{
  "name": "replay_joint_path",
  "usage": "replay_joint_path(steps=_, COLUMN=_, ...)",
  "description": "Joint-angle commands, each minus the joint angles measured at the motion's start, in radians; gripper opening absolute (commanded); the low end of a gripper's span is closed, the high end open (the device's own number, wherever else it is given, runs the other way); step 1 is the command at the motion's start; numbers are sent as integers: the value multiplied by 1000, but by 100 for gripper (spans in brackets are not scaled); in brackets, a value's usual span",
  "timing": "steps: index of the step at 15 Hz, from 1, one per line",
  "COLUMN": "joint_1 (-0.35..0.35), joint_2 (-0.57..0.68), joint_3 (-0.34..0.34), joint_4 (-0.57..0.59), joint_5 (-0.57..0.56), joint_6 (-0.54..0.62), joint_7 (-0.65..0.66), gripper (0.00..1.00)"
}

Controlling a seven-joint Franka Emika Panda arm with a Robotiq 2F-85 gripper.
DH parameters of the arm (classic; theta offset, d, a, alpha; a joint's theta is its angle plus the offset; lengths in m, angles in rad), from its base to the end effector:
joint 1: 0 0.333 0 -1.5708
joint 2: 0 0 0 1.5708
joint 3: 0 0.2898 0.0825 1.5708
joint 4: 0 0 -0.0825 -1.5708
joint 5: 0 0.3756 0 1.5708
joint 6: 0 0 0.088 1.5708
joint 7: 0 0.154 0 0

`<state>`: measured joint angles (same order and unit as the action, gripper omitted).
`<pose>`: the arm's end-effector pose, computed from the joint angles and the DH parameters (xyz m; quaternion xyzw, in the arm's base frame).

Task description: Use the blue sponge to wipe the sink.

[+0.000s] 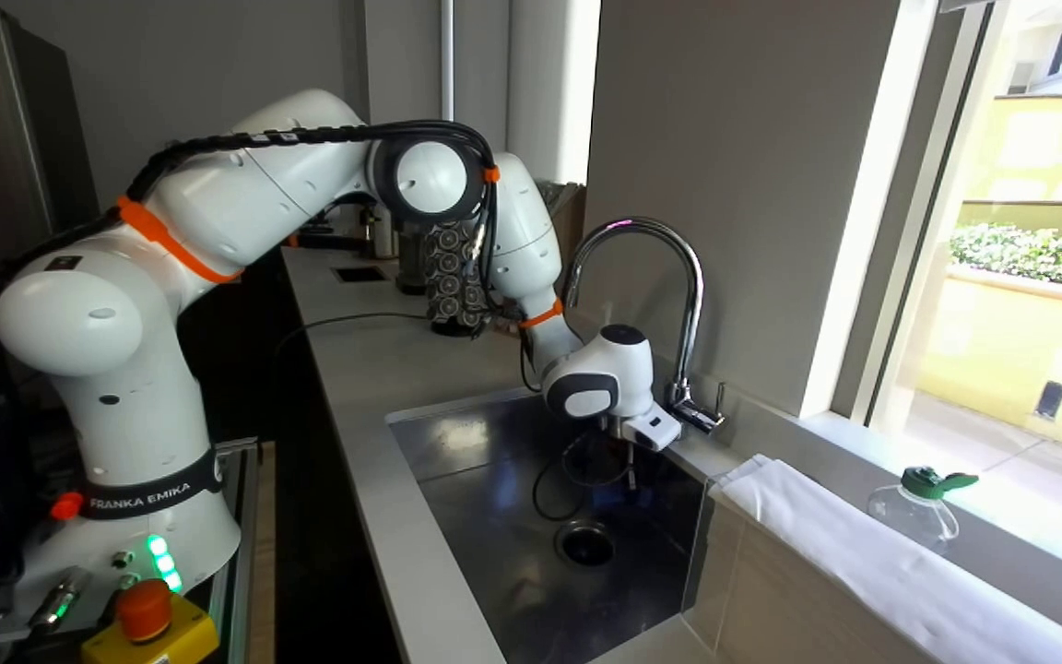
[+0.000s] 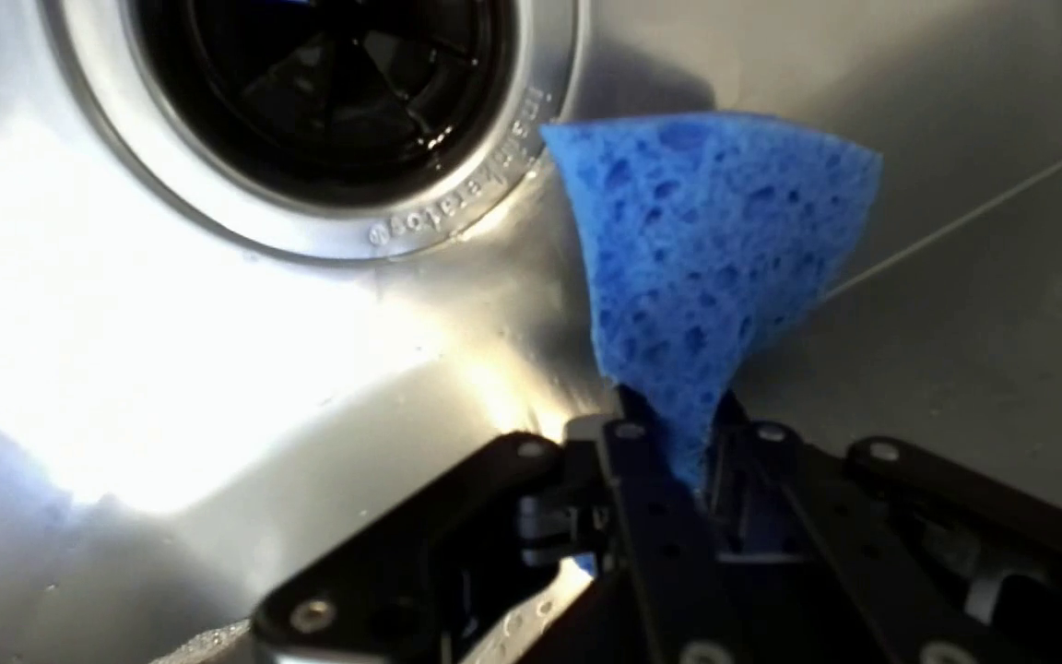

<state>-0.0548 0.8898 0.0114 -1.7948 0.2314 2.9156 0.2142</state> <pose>0.6354 -0.0393 0.0203 -0.9638 0.2371 -0.1100 0.0524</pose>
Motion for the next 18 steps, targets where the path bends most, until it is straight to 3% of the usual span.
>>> replay_joint_path(steps=1, joint_1=22, joint_2=20, joint_3=-15, joint_4=8, joint_5=-17, joint_6=-9, joint_7=-10, gripper=4)
replay_joint_path(steps=2, joint_1=23, joint_2=22, joint_3=-20, joint_4=7, joint_5=-21, joint_6=-15, joint_7=-12, gripper=4)
replay_joint_path(steps=3, joint_1=31, joint_2=22, joint_3=-31, joint_4=3, joint_5=-25, joint_6=-17, joint_7=-8, gripper=31)
replay_joint_path(steps=4, joint_1=30, joint_2=13, joint_3=-33, joint_4=-8, joint_5=-28, joint_6=-13, joint_7=-14, gripper=42)
replay_joint_path(steps=12, joint_1=53, joint_2=-35, joint_3=-80, joint_4=-69, joint_5=-84, joint_6=-10, joint_7=-44, gripper=100)
replay_joint_path(steps=17, joint_1=63, joint_2=-65, joint_3=-94, joint_4=-110, joint_5=-119, joint_6=-2, joint_7=-56, gripper=100)
replay_joint_path(steps=18, joint_1=62, joint_2=-66, joint_3=-92, joint_4=-113, joint_5=-126, joint_6=-6, joint_7=-61, gripper=75)
